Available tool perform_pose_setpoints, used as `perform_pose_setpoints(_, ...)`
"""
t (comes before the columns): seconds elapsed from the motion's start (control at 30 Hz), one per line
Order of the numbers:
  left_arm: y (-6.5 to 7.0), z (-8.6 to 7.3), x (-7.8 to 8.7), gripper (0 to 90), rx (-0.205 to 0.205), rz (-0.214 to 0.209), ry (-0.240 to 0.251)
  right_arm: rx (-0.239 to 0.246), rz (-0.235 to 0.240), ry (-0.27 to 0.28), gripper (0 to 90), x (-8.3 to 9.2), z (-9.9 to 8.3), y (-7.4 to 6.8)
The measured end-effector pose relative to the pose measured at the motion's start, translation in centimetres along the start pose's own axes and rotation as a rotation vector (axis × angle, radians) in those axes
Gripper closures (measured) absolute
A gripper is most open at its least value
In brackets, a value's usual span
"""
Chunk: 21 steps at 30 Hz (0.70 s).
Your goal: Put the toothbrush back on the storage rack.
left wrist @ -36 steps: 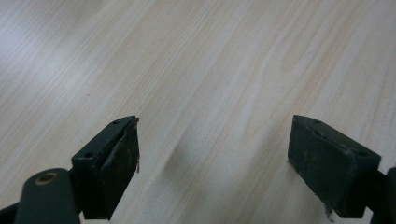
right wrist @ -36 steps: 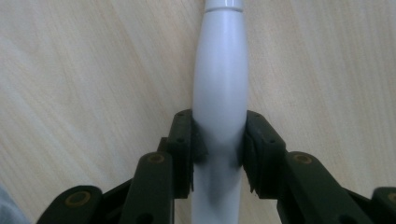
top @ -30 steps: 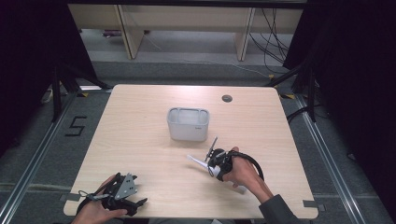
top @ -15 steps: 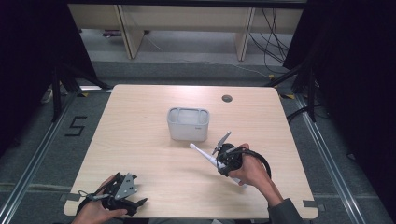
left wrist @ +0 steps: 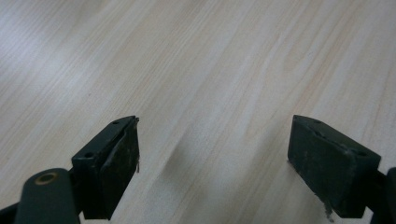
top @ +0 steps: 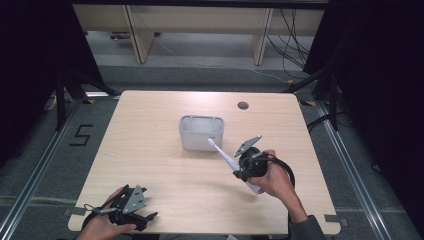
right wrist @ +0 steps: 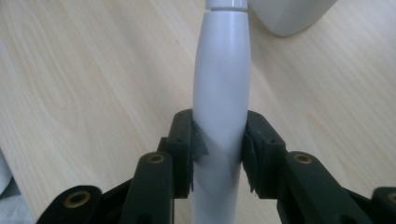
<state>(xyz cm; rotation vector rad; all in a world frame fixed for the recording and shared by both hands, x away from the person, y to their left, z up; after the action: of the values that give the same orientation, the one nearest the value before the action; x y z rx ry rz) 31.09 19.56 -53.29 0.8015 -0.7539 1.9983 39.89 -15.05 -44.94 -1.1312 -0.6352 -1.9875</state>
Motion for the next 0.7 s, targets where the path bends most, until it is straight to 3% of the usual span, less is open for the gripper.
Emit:
perform_pose_setpoints(0.03, 0.0, 0.0, 0.0, 16.4, 0.002, 0.001, 0.002, 0.018, -0.011, 0.021, 66.9, 0.1, 0.1, 0.2)
perform_pose_setpoints(0.07, 0.0, 0.0, -0.1, 16.4, 0.0, 0.001, 0.001, -0.001, -0.014, 0.027, 66.9, 0.3, 0.1, 0.3)
perform_pose_setpoints(0.1, 0.0, 0.0, -0.1, 16.4, -0.001, 0.0, -0.001, 0.024, -0.012, 0.057, 66.9, 0.2, 0.2, 0.5)
perform_pose_setpoints(0.23, 0.0, 0.0, -0.1, 16.4, 0.0, 0.001, 0.001, -0.034, -0.042, 0.108, 66.9, 0.7, 0.5, 1.0)
perform_pose_setpoints(0.3, 0.0, 0.0, -0.1, 16.4, 0.001, 0.0, 0.001, -0.03, -0.021, 0.14, 66.9, 0.8, 0.7, 1.3)
perform_pose_setpoints(0.47, 0.0, 0.0, -0.1, 16.4, 0.003, 0.0, 0.003, -0.031, -0.023, 0.191, 66.9, 1.2, 0.9, 2.0)
perform_pose_setpoints(0.67, 0.1, 0.0, -0.2, 16.4, 0.009, 0.004, 0.011, -0.083, -0.022, 0.263, 66.9, 1.9, 1.4, 2.4)
perform_pose_setpoints(0.7, 0.0, 0.0, 0.0, 16.4, -0.004, -0.001, -0.003, -0.109, -0.027, 0.273, 66.9, 2.1, 1.5, 2.5)
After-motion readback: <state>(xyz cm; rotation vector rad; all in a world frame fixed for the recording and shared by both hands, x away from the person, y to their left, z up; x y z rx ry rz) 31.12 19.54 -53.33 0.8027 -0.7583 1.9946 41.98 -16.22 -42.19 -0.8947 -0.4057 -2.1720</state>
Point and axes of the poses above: each handheld gripper's, and its own axes: x roughly backward along the jaws, z roughly out of its top, y roughly to its right, the point moved 4 cm from there along -x, roughly forward along the jaws, and after that the axes turned 2 degrees about -z, right-handed, at the moved point
